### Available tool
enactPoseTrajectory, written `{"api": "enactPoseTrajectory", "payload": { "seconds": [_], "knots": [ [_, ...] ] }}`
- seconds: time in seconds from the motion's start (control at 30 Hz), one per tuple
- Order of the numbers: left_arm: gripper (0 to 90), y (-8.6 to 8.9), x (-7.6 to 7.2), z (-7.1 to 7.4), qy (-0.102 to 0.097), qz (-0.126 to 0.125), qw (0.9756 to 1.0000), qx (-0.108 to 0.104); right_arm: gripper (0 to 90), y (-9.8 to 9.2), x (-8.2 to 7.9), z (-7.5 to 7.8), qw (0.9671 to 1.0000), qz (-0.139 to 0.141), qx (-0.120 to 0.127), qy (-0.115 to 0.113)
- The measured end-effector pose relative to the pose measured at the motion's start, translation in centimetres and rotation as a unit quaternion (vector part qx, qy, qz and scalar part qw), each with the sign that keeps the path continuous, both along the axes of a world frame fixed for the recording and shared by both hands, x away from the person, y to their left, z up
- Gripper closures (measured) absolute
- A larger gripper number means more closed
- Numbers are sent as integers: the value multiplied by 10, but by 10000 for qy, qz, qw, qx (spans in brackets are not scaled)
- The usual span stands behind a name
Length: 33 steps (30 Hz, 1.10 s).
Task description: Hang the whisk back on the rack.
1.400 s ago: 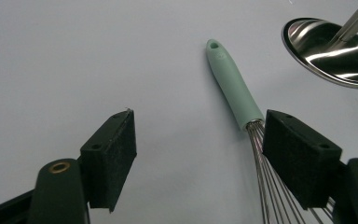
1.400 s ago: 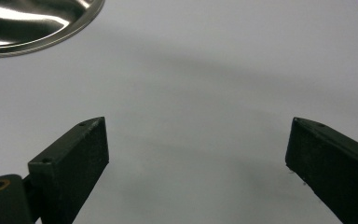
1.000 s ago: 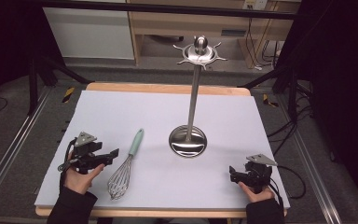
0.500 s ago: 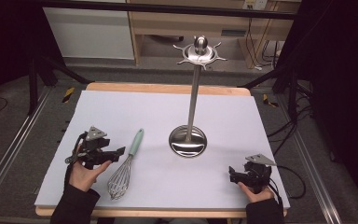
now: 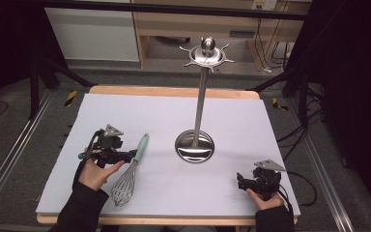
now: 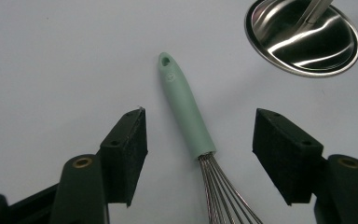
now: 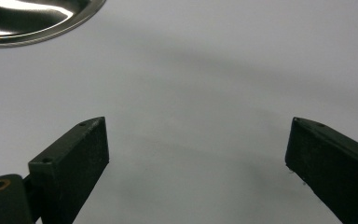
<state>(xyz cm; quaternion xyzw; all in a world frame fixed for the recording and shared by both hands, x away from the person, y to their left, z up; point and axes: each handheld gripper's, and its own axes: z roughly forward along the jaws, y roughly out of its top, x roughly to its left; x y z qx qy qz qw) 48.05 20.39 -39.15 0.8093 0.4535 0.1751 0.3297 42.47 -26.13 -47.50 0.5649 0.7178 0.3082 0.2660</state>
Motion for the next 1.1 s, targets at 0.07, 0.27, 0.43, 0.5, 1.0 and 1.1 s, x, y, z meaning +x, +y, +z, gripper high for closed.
{"api": "enactPoseTrajectory", "payload": {
  "seconds": [0.07,0.27,0.43,0.5,1.0,1.1],
  "knots": [
    [360,-1,2,-1,57,-15,10000,11,65,0,0,0,10000,21,-16,-3],
    [419,-7,8,-8,274,-69,9994,194,65,0,1,-1,10000,20,-28,30],
    [464,-9,13,-14,464,-68,9986,243,65,1,1,-1,10000,39,-32,29],
    [477,-12,17,-19,587,-75,9977,318,65,2,1,-1,10000,44,-35,40],
    [569,-20,33,-37,1093,-74,9932,395,67,3,3,-3,9999,91,-71,116],
    [581,-22,35,-41,1194,-63,9921,384,67,3,3,-3,9999,96,-72,122]
  ]
}}
